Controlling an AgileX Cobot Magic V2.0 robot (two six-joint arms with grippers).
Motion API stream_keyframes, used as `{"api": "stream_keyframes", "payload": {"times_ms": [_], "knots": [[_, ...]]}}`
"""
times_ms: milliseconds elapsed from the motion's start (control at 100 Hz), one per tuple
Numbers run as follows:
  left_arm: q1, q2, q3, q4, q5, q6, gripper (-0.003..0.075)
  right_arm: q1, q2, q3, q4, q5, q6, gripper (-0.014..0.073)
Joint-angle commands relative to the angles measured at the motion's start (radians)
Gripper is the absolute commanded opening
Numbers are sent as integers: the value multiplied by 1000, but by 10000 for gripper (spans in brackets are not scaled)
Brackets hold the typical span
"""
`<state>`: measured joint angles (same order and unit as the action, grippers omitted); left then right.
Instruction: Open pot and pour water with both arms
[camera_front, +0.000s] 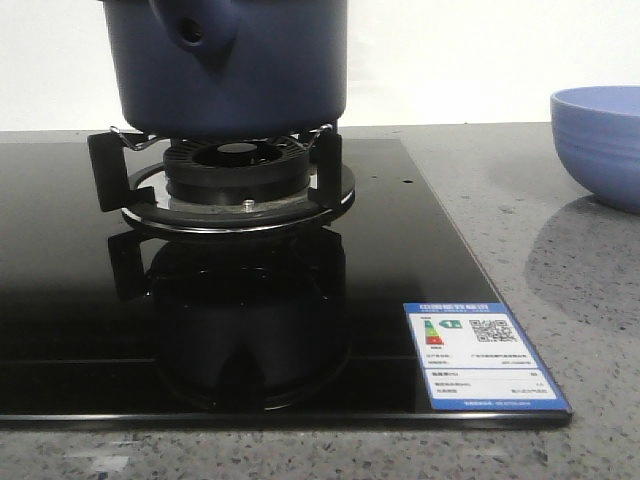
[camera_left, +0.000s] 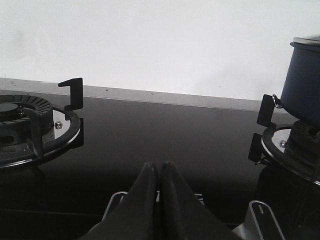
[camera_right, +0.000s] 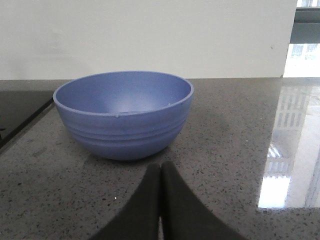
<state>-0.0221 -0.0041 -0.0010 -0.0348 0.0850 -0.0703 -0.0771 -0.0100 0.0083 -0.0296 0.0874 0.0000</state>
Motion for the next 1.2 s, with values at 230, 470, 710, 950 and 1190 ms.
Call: {"api": "stream_keyframes", "payload": {"times_ms": [230, 470, 710, 950, 1190], "knots": [[-5, -27, 33, -57, -85, -9, -20, -5, -17, 24, 55, -126, -7, -63], [-5, -27, 33, -280, -85, -9, -20, -5, -17, 24, 219, -148, -7, -63], [-5, -27, 33, -481, -99, -9, -20, -5, -17, 24, 459, -148, -7, -63], [-5, -27, 21, -625, -91, -9, -20, -5, -17, -13, 565, -57, -7, -62], [-5, 18, -171, -502, 84, 1, -20, -5, 68, -225, 464, 225, -16, -42]]}}
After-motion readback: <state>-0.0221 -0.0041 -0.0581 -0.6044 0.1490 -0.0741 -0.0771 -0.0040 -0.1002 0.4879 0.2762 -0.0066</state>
